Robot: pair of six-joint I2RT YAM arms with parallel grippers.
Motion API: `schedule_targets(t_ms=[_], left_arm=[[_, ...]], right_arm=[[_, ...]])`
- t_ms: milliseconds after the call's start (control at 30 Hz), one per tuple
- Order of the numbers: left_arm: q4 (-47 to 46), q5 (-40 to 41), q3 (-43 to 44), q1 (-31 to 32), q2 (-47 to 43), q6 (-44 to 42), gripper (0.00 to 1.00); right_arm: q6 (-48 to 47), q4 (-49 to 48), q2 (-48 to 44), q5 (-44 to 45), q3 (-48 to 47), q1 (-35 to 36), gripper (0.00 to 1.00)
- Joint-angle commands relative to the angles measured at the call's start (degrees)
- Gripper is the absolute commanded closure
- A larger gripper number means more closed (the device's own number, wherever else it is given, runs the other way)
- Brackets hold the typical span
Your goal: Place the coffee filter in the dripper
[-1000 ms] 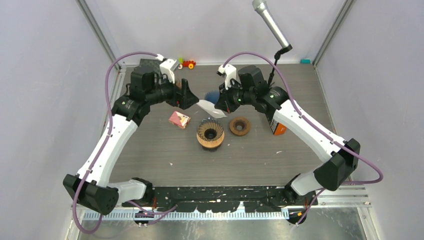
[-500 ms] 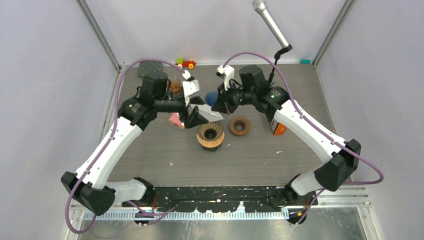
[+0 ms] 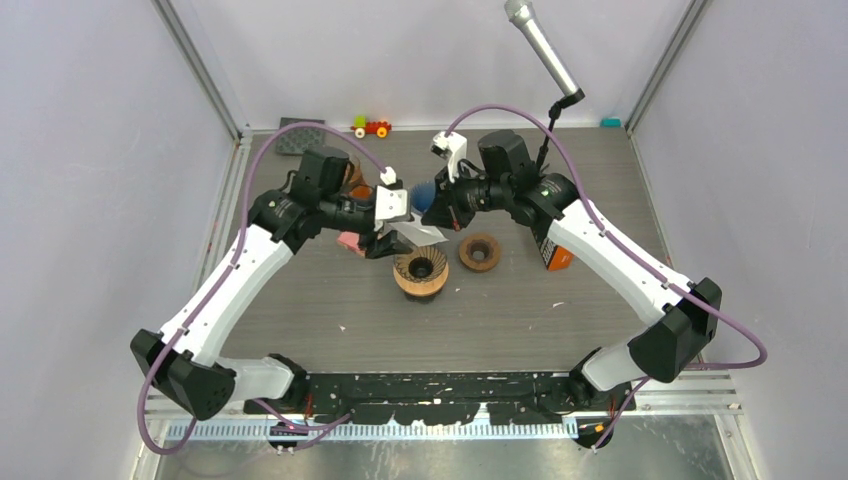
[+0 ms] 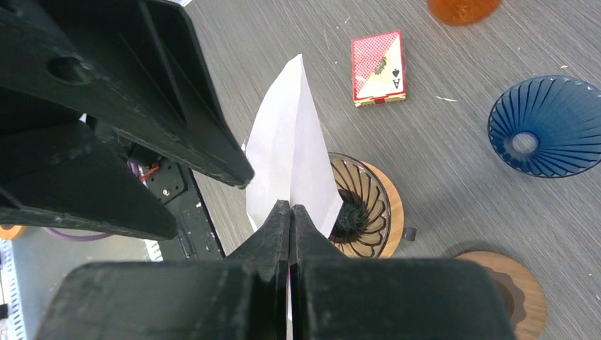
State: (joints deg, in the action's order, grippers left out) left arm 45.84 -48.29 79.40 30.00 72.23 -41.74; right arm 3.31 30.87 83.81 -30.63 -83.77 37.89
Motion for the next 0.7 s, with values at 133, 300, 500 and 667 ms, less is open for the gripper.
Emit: schedule_targets(t_ms=[133, 300, 500, 667], left_arm=[[1.9, 1.2, 2.7, 0.5, 2.7, -7.6, 0.46], [2.3, 2.8, 1.8, 0.7, 3.7, -9.7, 0.54], [3.1, 3.2, -0.1, 1.4, 3.5, -10.8, 0.63], [3.1, 3.5, -2.4, 3.0, 2.8, -10.7, 0.85]], right_arm=[[-0.7, -1.9, -2.1, -2.1, 0.3, 0.1, 0.99], [-0.9, -1.9, -2.2, -2.1, 0.4, 0.1, 0.99], [-1.0, -2.2, -2.2, -0.6, 0.9, 0.2, 1.0], [-1.0, -2.8, -2.2, 0.8, 1.4, 0.2, 1.0]])
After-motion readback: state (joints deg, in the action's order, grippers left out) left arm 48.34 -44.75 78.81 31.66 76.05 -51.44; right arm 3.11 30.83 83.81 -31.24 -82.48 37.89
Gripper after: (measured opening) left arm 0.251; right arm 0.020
